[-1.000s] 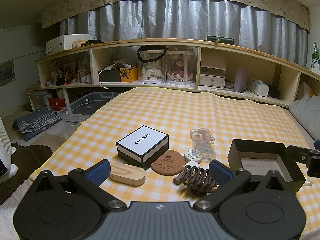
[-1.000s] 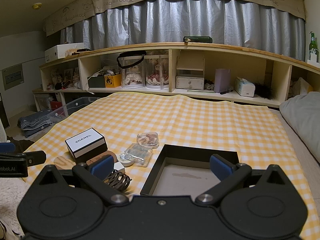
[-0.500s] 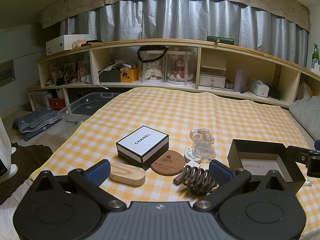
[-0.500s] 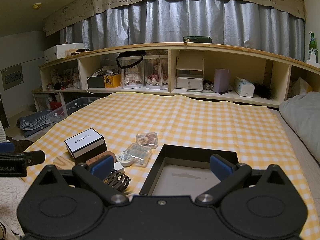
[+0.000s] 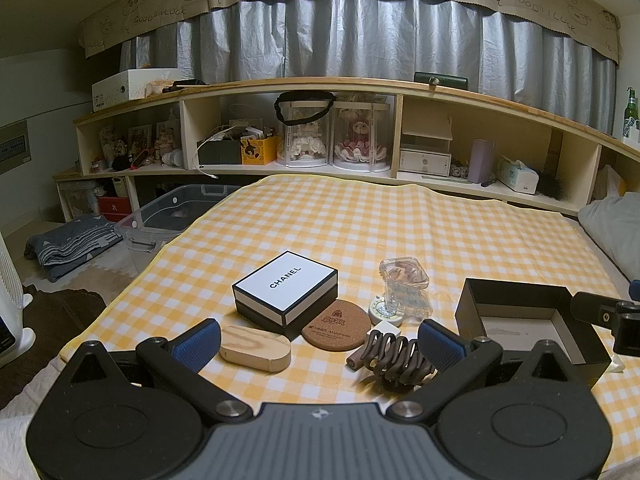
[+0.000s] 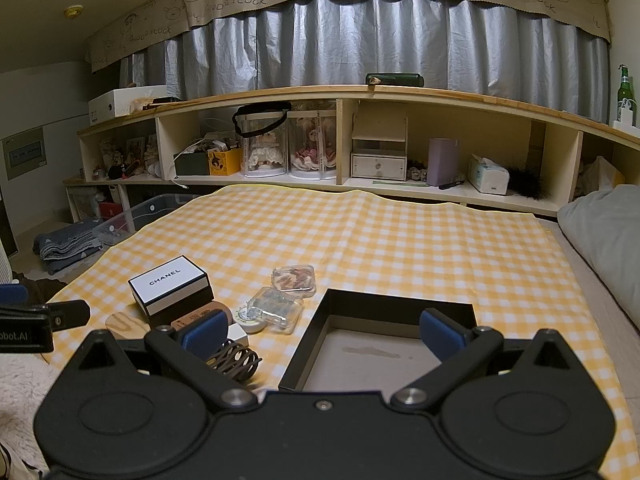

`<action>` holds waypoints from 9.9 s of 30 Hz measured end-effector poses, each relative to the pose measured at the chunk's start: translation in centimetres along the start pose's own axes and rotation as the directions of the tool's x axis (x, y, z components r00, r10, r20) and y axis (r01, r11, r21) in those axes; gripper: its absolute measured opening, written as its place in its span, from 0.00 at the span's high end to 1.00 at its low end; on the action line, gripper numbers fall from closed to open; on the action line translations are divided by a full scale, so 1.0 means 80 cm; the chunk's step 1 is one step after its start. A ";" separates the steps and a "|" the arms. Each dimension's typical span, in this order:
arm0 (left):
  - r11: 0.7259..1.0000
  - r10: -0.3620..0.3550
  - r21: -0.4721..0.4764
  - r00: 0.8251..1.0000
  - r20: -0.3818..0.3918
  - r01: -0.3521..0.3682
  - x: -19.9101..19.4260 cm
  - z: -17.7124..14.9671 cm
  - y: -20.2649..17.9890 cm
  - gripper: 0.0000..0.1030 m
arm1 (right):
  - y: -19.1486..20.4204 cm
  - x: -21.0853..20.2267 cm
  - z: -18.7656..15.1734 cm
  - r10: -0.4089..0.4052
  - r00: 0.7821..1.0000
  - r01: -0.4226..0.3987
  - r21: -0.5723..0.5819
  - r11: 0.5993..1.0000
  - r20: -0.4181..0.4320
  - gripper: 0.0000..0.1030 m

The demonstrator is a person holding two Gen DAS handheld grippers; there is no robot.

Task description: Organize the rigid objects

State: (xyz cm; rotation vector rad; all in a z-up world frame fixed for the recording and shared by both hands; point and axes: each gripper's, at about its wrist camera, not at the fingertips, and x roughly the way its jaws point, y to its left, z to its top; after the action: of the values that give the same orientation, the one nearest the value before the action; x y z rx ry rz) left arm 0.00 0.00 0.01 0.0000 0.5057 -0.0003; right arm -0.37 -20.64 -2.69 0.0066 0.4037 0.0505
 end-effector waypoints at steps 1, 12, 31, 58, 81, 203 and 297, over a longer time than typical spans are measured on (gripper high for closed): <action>1.000 0.000 -0.001 1.000 0.000 0.000 0.000 0.000 0.000 0.00 | 0.000 0.000 0.000 0.000 1.000 0.000 0.000 1.000 0.000 0.00; 1.000 0.000 -0.001 1.000 0.000 0.000 0.000 0.000 0.000 0.00 | 0.001 0.000 0.000 0.000 1.000 0.000 -0.001 1.000 0.000 0.00; 1.000 -0.006 0.003 1.000 0.013 0.006 -0.001 0.001 -0.002 0.00 | -0.003 -0.003 0.000 0.005 1.000 -0.005 0.001 1.000 0.013 0.00; 0.977 -0.093 0.202 0.993 0.078 0.076 0.025 0.077 0.002 0.00 | -0.169 0.016 0.021 -0.211 0.976 0.216 0.185 0.959 -0.047 0.00; 0.944 -0.216 0.212 0.960 -0.176 0.251 0.259 0.081 0.073 0.00 | -0.204 0.153 -0.030 -0.033 0.871 0.181 0.257 0.949 -0.491 0.57; 0.778 -0.626 -0.314 0.631 -0.458 0.543 0.290 -0.003 -0.241 0.37 | -0.167 0.154 -0.055 -0.055 0.814 0.140 0.103 0.985 -0.579 0.92; 0.992 -0.130 -0.050 0.891 -0.435 0.120 0.235 0.068 0.059 0.11 | -0.160 0.145 -0.058 -0.075 0.838 0.165 0.119 0.979 -0.541 0.92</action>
State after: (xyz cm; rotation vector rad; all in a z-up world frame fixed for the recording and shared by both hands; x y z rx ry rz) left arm 19.11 4.68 -4.32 -0.0555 0.9579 -0.1239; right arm 9.09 -32.89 -11.72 0.1304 0.9704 -0.1101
